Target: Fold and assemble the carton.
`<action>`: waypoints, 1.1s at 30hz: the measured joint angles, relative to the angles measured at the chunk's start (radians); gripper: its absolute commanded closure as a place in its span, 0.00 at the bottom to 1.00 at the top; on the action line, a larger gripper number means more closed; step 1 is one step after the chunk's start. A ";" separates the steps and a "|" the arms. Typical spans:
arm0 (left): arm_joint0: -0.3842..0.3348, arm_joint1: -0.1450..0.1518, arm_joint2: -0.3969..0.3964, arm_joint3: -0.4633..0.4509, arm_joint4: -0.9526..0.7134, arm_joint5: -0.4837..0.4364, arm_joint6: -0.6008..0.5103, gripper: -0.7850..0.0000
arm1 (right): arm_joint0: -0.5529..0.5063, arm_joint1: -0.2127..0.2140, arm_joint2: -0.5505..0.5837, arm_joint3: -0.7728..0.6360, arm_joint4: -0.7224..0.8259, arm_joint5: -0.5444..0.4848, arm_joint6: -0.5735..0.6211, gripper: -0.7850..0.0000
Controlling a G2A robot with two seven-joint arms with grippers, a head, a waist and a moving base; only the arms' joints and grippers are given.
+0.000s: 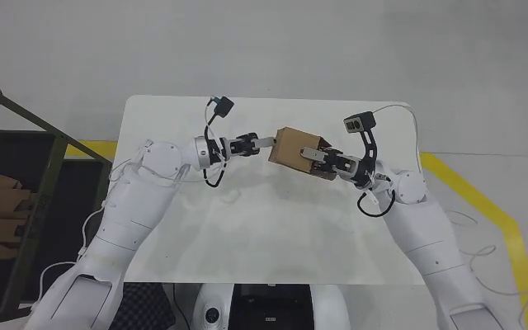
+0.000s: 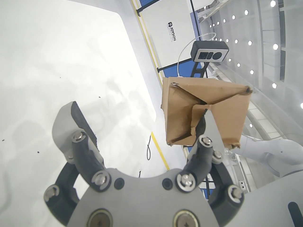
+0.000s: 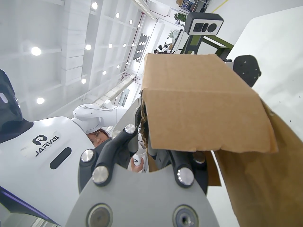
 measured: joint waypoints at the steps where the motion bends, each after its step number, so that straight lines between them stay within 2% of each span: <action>1: 0.000 0.000 0.002 -0.002 0.001 0.000 -0.002 0.00 | 0.001 0.000 -0.001 0.001 0.001 0.001 0.001 1.00; 20: -0.015 -0.004 0.034 -0.008 -0.011 -0.012 -0.023 0.00 | 0.013 -0.008 -0.017 0.021 -0.004 0.004 0.005 1.00; 29: 0.011 0.005 -0.018 -0.011 -0.007 -0.023 0.041 0.00 | 0.015 -0.005 0.001 0.048 -0.014 0.000 0.008 1.00; 33: 0.039 0.013 -0.056 -0.048 0.048 -0.076 0.109 0.00 | 0.022 0.001 0.017 0.069 -0.031 0.018 0.020 1.00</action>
